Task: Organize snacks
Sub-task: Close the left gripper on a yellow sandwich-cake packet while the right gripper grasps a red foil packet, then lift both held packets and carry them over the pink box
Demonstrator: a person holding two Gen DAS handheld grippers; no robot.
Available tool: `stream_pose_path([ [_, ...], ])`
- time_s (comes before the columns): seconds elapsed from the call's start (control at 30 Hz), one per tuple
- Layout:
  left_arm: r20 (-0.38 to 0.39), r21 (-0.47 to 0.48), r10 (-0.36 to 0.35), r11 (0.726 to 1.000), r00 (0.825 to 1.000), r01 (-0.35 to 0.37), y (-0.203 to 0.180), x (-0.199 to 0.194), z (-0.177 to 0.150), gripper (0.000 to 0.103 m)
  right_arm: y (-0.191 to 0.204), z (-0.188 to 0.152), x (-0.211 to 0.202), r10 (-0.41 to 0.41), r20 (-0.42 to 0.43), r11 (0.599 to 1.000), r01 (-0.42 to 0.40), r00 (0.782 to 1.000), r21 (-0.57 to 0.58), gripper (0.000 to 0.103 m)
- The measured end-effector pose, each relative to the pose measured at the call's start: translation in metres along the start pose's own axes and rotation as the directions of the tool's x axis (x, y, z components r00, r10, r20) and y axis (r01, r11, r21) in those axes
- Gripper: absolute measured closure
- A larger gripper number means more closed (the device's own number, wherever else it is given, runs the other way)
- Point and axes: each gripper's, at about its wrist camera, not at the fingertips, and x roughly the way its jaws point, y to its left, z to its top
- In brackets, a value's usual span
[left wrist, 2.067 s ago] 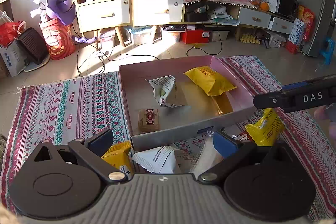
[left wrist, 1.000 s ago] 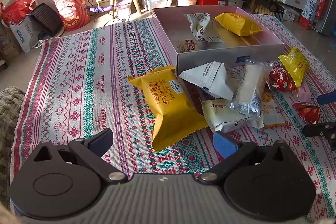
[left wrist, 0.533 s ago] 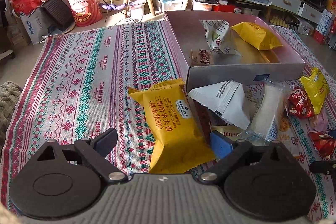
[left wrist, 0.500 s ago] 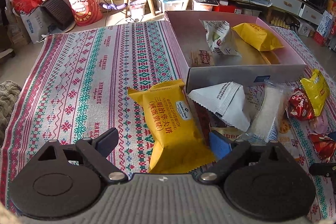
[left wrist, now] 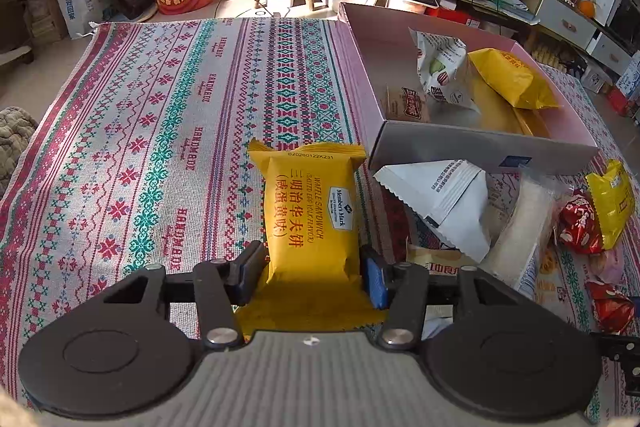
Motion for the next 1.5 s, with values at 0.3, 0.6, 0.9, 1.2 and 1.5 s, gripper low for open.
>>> stream_pose_path([
  [0.3, -0.018, -0.013, 0.018, 1.000, 1.000, -0.018, 0.001, -0.008, -0.001, 0.054, 0.002, -0.001, -0.003, -0.011, 0.010, 1.000, 0.011, 1.000, -0.017, 0.067],
  [0.6, -0.023, -0.022, 0.033, 0.999, 0.999, -0.034, 0.003, -0.015, 0.004, 0.057, -0.004, 0.005, -0.011, 0.003, 0.031, 1.000, -0.003, 1.000, 0.000, 0.068],
  [0.9, -0.023, -0.038, 0.042, 0.998, 0.999, -0.043, 0.007, -0.023, 0.005, 0.058, 0.000, 0.009, -0.026, 0.056, 0.077, 0.998, -0.055, 0.995, -0.012, 0.070],
  [1.2, 0.026, -0.032, 0.015, 0.999, 1.000, -0.014, 0.004, -0.041, 0.009, 0.059, 0.003, 0.019, -0.031, 0.045, 0.106, 0.999, -0.043, 0.993, -0.021, 0.070],
  [1.5, 0.075, -0.001, -0.029, 1.000, 0.997, 0.029, -0.009, -0.057, 0.014, 0.059, 0.010, 0.035, -0.042, 0.022, 0.167, 0.999, -0.014, 0.986, -0.044, 0.070],
])
